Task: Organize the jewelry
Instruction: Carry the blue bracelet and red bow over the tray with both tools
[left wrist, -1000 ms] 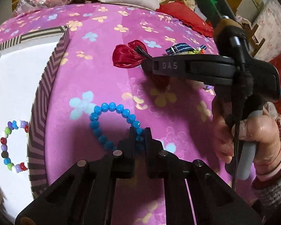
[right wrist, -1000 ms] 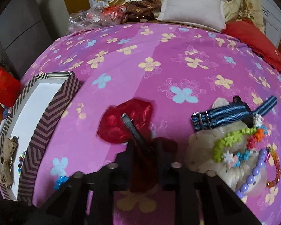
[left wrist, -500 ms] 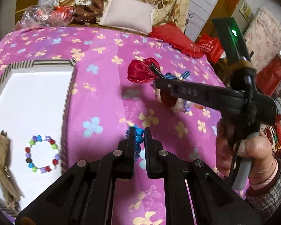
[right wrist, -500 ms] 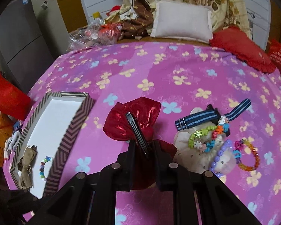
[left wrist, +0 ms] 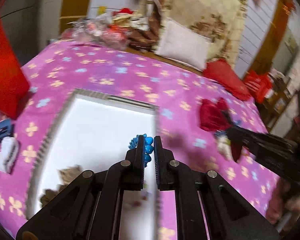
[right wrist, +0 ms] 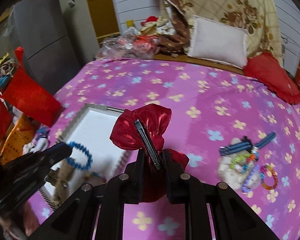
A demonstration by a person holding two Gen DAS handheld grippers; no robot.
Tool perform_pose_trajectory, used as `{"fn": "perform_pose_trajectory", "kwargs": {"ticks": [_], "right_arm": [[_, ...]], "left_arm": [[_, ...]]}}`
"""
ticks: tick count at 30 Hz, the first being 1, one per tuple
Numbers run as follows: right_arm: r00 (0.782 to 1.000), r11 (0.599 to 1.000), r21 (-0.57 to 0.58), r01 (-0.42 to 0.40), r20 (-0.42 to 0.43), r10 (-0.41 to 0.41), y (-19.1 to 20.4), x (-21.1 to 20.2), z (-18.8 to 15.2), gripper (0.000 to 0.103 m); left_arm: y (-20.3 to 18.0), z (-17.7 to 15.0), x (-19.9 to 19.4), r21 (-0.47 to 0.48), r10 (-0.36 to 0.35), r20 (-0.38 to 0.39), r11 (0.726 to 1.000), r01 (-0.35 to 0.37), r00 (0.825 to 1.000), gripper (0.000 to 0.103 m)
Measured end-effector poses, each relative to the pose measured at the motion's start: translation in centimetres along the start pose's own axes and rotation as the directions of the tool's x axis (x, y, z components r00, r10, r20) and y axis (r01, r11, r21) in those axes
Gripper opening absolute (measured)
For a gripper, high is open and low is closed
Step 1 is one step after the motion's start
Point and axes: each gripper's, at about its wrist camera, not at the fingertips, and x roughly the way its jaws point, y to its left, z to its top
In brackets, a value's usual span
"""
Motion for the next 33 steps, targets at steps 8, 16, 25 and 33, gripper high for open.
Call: {"fn": "perform_pose_trajectory", "kwargs": {"ticks": [8, 16, 25, 33], "right_arm": [[0.995, 0.996, -0.079, -0.049, -0.086, 0.042, 6.9, 4.9, 0.4, 0.016], [0.979, 0.995, -0.081, -0.064, -0.199, 0.047, 10.0, 12.2, -0.8, 0.016], [0.964, 0.995, -0.049, -0.084, -0.258, 0.068, 10.5, 16.0, -1.6, 0.016], [0.963, 0.998, -0.027, -0.053, -0.267, 0.044, 9.9, 16.6, -2.3, 0.033]], "left_arm": [[6.9, 1.1, 3.1, -0.136, 0.047, -0.049, 0.989, -0.053, 0.998, 0.007], [10.9, 1.2, 6.5, -0.187, 0.145, -0.127, 0.968, -0.167, 0.981, 0.007], [11.9, 0.8, 7.6, -0.183, 0.215, -0.140, 0.954, -0.239, 0.967, 0.007], [11.2, 0.6, 7.6, -0.157, 0.229, -0.145, 0.955, -0.251, 0.963, 0.014]]}}
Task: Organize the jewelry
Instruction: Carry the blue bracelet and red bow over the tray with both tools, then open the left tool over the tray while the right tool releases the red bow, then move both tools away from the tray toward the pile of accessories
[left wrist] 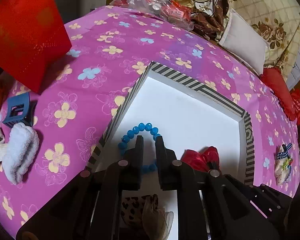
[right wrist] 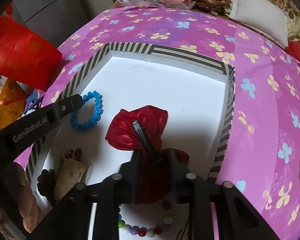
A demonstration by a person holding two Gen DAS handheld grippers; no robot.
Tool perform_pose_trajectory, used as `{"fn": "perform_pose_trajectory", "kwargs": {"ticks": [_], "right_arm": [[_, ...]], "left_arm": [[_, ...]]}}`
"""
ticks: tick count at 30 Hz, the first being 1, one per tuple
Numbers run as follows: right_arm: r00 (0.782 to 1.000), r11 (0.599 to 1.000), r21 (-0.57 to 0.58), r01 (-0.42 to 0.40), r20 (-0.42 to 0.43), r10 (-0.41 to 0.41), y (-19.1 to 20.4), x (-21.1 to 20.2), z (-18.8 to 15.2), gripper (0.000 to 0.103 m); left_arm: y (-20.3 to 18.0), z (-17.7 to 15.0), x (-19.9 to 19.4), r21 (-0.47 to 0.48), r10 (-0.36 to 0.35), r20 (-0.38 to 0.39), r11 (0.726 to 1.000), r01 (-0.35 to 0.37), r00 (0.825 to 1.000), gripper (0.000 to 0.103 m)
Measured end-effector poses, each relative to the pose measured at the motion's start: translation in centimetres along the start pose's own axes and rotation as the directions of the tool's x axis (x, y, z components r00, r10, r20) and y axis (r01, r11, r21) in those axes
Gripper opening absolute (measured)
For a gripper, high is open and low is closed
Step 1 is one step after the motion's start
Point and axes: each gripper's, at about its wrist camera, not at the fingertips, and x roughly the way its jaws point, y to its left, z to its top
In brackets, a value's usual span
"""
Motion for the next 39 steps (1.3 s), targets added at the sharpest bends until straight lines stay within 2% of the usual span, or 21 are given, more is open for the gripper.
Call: {"fn": "perform_pose_trajectory", "kwargs": {"ticks": [1, 3, 5, 17, 26, 35, 37, 39], "right_arm": [[1.000, 1.000, 0.006, -0.002, 0.005, 0.001, -0.1, -0.1, 0.0, 0.039], [1.000, 1.000, 0.016, -0.008, 0.018, 0.007, -0.3, -0.3, -0.1, 0.040], [1.000, 1.000, 0.024, -0.011, 0.021, 0.010, -0.6, -0.6, -0.2, 0.040], [0.993, 0.998, 0.051, -0.030, 0.117, 0.024, -1.7, -5.4, -1.2, 0.040], [0.991, 0.996, 0.087, -0.027, 0.135, 0.015, -4.3, -7.6, -3.6, 0.040], [0.982, 0.978, 0.209, -0.028, 0.191, -0.013, -10.8, -11.5, -6.9, 0.040], [0.969, 0.964, 0.267, -0.014, 0.241, -0.053, -13.1, -13.3, -8.0, 0.040], [0.948, 0.934, 0.357, -0.033, 0.308, -0.085, -15.9, -15.3, -9.3, 0.040]], "left_arm": [[-0.2, 0.0, -0.3, 0.009, 0.005, 0.009, 1.000, -0.005, 1.000, 0.016], [-0.5, -0.1, -0.9, 0.023, 0.017, 0.035, 1.000, -0.018, 0.999, 0.025], [-0.9, -0.3, -1.8, 0.039, 0.029, 0.070, 0.999, -0.032, 0.997, 0.028], [-2.4, -0.7, -4.9, 0.083, 0.055, 0.180, 0.994, -0.070, 0.982, 0.031], [-4.8, -2.0, -7.0, 0.145, 0.069, 0.242, 0.984, -0.106, 0.968, 0.031], [-8.3, -4.5, -8.2, 0.238, 0.051, 0.273, 0.964, -0.119, 0.961, 0.031], [-9.0, -5.1, -8.3, 0.252, 0.046, 0.278, 0.960, -0.119, 0.960, 0.032], [-9.7, -5.6, -8.6, 0.266, 0.038, 0.282, 0.957, -0.117, 0.959, 0.032]]}}
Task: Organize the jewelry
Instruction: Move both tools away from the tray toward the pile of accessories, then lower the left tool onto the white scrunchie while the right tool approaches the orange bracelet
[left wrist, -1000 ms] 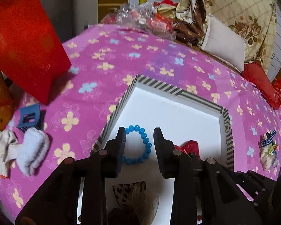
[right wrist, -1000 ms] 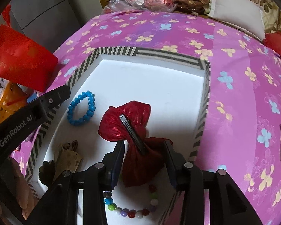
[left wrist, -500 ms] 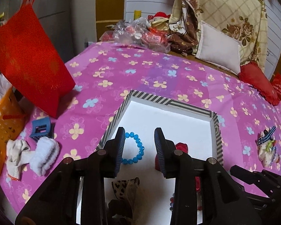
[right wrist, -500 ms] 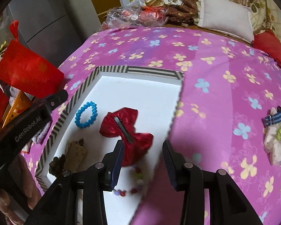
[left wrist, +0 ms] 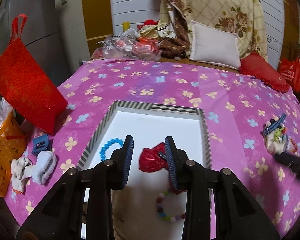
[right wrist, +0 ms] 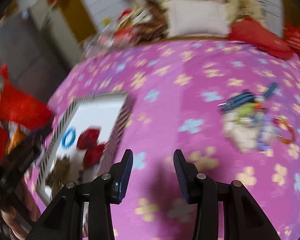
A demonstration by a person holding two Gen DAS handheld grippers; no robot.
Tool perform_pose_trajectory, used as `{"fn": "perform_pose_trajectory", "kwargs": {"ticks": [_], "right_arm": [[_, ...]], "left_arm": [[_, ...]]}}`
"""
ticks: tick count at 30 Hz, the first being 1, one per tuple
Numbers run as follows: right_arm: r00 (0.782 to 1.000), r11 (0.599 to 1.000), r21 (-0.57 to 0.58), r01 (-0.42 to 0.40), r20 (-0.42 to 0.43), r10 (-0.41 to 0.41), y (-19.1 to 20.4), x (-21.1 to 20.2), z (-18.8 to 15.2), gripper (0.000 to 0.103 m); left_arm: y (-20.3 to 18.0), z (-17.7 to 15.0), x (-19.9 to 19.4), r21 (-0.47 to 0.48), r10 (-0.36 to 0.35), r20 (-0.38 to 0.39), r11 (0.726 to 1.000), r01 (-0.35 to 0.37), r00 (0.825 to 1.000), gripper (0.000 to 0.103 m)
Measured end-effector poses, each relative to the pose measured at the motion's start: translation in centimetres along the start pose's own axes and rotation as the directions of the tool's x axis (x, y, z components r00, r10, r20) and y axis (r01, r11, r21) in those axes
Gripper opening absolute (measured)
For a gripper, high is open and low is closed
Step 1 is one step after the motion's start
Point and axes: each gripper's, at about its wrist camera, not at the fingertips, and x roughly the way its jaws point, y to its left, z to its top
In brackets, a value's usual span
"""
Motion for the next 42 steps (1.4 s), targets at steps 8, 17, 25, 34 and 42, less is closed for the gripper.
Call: {"fn": "perform_pose_trajectory", "kwargs": {"ticks": [8, 17, 25, 34, 42], "right_arm": [[0.971, 0.892, 0.383, -0.240, 0.117, 0.211, -9.9, -4.9, 0.3, 0.040], [0.998, 0.917, 0.400, 0.011, -0.055, 0.013, -19.1, -5.2, -1.4, 0.044], [0.997, 0.909, 0.411, 0.070, -0.055, -0.052, -25.7, -3.1, -2.6, 0.044], [0.999, 0.950, 0.311, 0.030, 0.022, -0.039, -25.7, -3.3, -0.4, 0.044], [1.000, 0.952, 0.306, 0.005, 0.022, -0.013, -25.8, -2.7, -0.2, 0.044]], "left_arm": [[-3.0, -0.7, -1.2, 0.020, -0.059, -0.004, 0.998, 0.059, 0.998, 0.032], [-7.3, -1.9, -1.6, 0.059, -0.161, -0.099, 0.984, 0.167, 0.982, 0.032], [-15.5, -1.8, 0.7, 0.174, -0.189, -0.215, 0.958, 0.228, 0.958, 0.032], [-26.3, -1.2, 6.8, 0.172, -0.330, -0.346, 0.898, 0.405, 0.878, 0.032], [-29.6, -1.3, 9.1, 0.100, -0.393, -0.400, 0.879, 0.466, 0.828, 0.004]]}}
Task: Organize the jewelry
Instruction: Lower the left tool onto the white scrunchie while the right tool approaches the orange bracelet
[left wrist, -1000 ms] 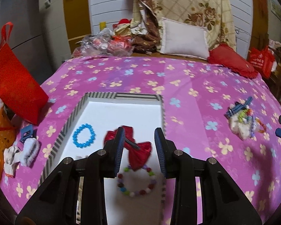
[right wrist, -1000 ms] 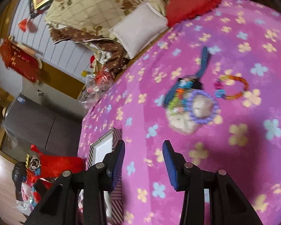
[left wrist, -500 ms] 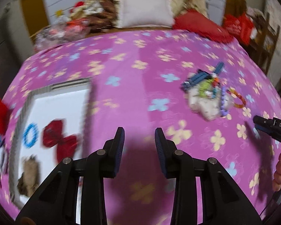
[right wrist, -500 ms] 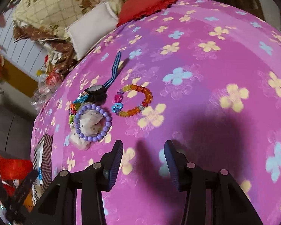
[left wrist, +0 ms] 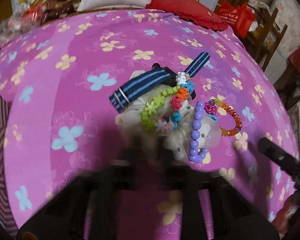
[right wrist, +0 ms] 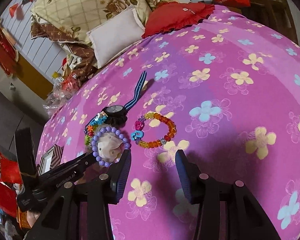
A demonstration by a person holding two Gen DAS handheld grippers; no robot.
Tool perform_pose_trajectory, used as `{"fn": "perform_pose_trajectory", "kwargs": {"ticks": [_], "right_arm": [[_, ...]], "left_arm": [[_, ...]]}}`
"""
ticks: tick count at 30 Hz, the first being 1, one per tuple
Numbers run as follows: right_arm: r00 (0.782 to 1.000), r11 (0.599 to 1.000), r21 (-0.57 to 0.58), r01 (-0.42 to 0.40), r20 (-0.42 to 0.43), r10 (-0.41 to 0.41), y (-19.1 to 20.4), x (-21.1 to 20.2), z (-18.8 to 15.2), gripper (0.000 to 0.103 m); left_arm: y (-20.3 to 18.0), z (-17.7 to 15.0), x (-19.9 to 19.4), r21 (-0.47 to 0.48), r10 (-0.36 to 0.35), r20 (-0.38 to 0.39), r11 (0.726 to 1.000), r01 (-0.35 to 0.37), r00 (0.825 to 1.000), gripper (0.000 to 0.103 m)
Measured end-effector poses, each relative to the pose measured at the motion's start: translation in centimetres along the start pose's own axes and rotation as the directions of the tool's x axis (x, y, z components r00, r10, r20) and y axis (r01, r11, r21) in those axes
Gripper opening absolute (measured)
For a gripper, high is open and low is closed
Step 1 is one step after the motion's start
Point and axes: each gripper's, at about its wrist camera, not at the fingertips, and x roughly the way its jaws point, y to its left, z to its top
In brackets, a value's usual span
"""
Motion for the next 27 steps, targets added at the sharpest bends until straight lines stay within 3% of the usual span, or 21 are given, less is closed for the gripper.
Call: {"fn": "perform_pose_trajectory", "kwargs": {"ticks": [3, 10, 14, 16, 22, 24, 27], "right_arm": [[1.000, 1.000, -0.002, 0.000, -0.011, 0.000, 0.1, 0.3, -0.3, 0.044], [0.999, 0.999, -0.030, -0.011, -0.041, 0.010, 1.4, 1.3, -1.5, 0.044], [0.997, 0.997, -0.064, -0.049, -0.058, 0.045, 3.0, 1.6, -2.4, 0.044], [0.997, 0.995, -0.078, -0.056, -0.066, 0.051, 3.5, 1.8, -2.7, 0.047], [0.994, 0.995, -0.091, -0.041, -0.102, 0.032, 3.5, 2.6, -3.6, 0.047], [0.996, 0.994, -0.111, -0.015, -0.085, 0.006, 3.5, 2.3, -3.5, 0.047], [0.998, 0.987, -0.151, 0.059, -0.021, -0.062, 3.4, 1.5, -2.9, 0.047]], "left_arm": [[0.7, -1.0, -1.5, 0.002, 0.008, 0.008, 1.000, -0.008, 1.000, 0.003], [3.4, -7.2, -8.4, 0.050, 0.020, 0.044, 0.998, -0.022, 0.999, 0.003], [5.1, -10.6, -11.3, 0.070, 0.150, 0.115, 0.985, -0.159, 0.982, 0.004], [5.8, -11.3, -11.1, 0.077, 0.185, 0.109, 0.978, -0.193, 0.977, 0.004], [8.1, -12.2, -9.1, 0.014, 0.142, 0.071, 0.990, -0.143, 0.987, 0.010], [8.9, -12.3, -8.7, -0.020, 0.120, 0.069, 0.993, -0.119, 0.990, 0.022], [9.9, -12.4, -8.3, -0.050, 0.085, 0.066, 0.995, -0.082, 0.994, 0.025]]}}
